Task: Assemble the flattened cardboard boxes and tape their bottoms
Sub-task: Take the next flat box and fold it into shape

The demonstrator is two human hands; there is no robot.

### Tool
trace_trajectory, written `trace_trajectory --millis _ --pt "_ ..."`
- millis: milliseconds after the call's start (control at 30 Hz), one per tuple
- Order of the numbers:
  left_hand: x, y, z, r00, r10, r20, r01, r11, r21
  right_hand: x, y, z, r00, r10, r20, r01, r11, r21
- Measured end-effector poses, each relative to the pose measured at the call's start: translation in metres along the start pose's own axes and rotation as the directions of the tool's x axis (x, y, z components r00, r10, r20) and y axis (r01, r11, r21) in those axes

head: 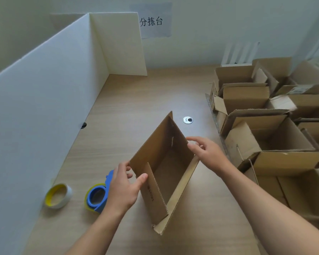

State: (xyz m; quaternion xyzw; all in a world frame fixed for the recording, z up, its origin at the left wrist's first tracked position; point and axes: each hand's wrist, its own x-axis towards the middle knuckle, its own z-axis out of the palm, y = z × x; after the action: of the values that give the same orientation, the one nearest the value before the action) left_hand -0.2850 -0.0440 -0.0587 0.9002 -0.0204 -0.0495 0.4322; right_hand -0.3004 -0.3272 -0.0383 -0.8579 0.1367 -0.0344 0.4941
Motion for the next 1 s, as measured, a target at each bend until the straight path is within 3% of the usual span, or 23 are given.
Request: trace_trajectory --millis 133,333,467,533,667,767,867,1000 --pt "0.007 0.012 -0.006 0.972 -0.128 0.197 0.145 0.987 -0.073 -0.002 -0.003 -0.006 0.998 0.052 -0.045 -0.053 0.998 -0.018" --pt "-0.005 0.013 -0.028 0.897 -0.174 0.406 0.313 0.899 -0.308 -0.004 -0.003 -0.003 0.942 0.087 -0.325 -0.111 0.992 -0.055" --pt "-0.016 0.011 -0.028 0.853 -0.230 0.469 0.379 0.890 -0.252 -0.013 -0.006 0.008 0.897 0.219 -0.385 -0.186 0.975 0.121" --pt "-0.014 0.014 -0.025 0.862 -0.249 0.442 0.389 0.884 -0.260 -0.018 -0.011 0.015 0.917 0.205 -0.341 -0.166 0.976 0.141" --pt "0.010 0.014 -0.025 0.935 -0.263 0.239 0.326 0.903 -0.281 -0.024 -0.014 0.015 0.961 0.130 -0.242 -0.116 0.991 0.072" --pt "0.034 0.013 -0.034 0.943 -0.265 0.200 0.312 0.916 -0.253 -0.029 -0.010 0.006 0.976 0.108 -0.189 -0.111 0.994 -0.009" --pt "0.051 0.018 -0.036 0.971 -0.175 0.165 0.189 0.979 -0.074 -0.037 -0.005 0.000 0.992 0.123 -0.027 -0.126 0.983 -0.133" --pt "0.057 0.019 -0.032 0.971 -0.018 0.240 -0.008 0.994 0.108 -0.043 -0.002 -0.002 0.981 0.140 0.135 -0.127 0.986 -0.105"
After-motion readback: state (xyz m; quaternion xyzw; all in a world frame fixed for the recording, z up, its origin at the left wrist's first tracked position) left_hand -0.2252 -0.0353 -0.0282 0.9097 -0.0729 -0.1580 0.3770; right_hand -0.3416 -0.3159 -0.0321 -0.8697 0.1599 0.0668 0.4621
